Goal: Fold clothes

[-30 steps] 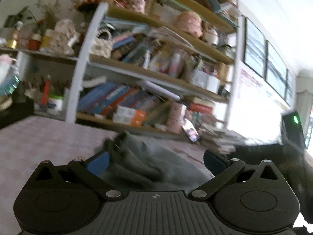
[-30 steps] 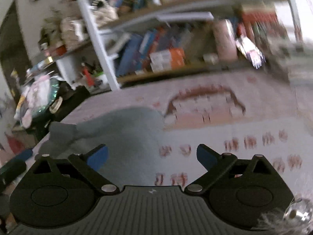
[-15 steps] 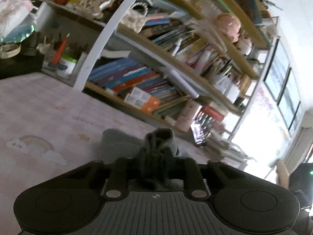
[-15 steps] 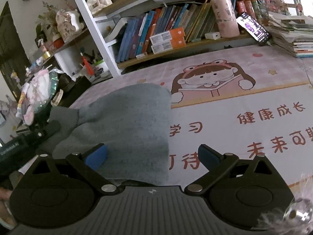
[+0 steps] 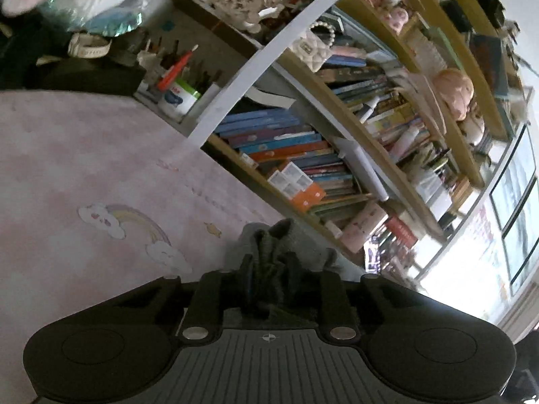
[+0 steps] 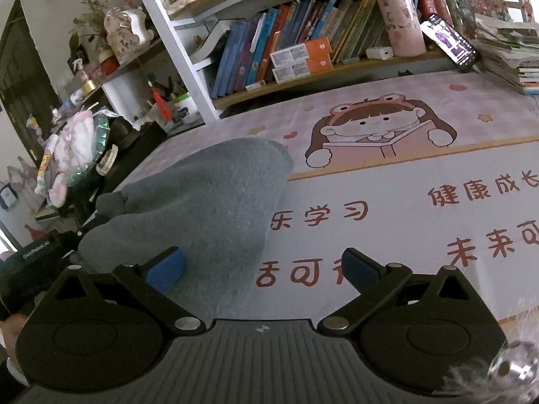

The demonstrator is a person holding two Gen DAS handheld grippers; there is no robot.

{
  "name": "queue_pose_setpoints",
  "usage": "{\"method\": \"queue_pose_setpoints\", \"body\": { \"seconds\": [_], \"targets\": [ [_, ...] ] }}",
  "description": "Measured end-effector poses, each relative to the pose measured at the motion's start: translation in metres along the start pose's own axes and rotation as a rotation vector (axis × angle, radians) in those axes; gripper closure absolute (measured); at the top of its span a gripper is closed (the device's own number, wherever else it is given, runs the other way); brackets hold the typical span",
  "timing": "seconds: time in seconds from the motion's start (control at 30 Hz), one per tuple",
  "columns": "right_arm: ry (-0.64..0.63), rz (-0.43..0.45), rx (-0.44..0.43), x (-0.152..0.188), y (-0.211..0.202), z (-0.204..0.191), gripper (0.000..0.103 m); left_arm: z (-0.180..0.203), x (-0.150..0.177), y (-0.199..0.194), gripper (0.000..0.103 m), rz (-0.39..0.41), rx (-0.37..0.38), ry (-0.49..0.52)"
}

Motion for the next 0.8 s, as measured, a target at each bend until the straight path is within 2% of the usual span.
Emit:
{"method": "queue_pose_setpoints", "body": {
  "seconds": [0.03, 0.07, 0.13, 0.27, 0.47, 0.63, 0.73, 0.77, 0.8],
  "targets": [
    [-0.004, 0.002, -0.002, 0.0, -0.001, 0.0, 0.002, -0.001, -0.001, -0.001, 0.064, -0.001, -0.007, -0.007],
    [-0.009, 0.003, -0.004, 0.0, -0.002, -0.001, 0.002, -0.002, -0.002, -0.002, 0.042, -0.001, -0.015, -0.02],
    [-0.004, 0.002, -0.012, -0.001, -0.002, -0.001, 0.002, -0.006, -0.004, -0.005, 0.022, 0.011, -0.017, -0.048],
    [0.036, -0.025, -0.044, -0.003, 0.004, 0.0, 0.002, -0.012, -0.007, -0.01, 0.02, 0.022, 0.056, -0.084],
    [0.136, -0.092, -0.115, -0.009, 0.018, 0.001, 0.002, -0.008, -0.003, 0.003, 0.02, -0.022, 0.018, -0.041],
    [0.25, -0.151, -0.158, -0.013, 0.035, 0.004, 0.005, -0.004, 0.004, 0.015, 0.021, -0.077, 0.04, -0.031],
    [0.259, -0.185, -0.151, -0.011, 0.043, 0.004, 0.015, -0.002, 0.006, 0.018, 0.022, -0.093, 0.053, -0.04],
    [0.25, -0.191, -0.155, -0.011, 0.043, 0.003, 0.019, -0.001, 0.006, 0.019, 0.025, -0.096, 0.058, -0.05],
    [0.242, -0.197, -0.16, -0.011, 0.043, 0.002, 0.029, 0.0, 0.008, 0.02, 0.028, -0.1, 0.076, -0.071]
  ]
}}
Point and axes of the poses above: each gripper's, at about its wrist camera, not at the fingertips, and y roughly the way its jaws point, z to its right, x to its underside, the point moved 2 cm from there along y, roughly the way its jaws point, and after that the axes turned 12 degrees about y, right-handed, at the moved point
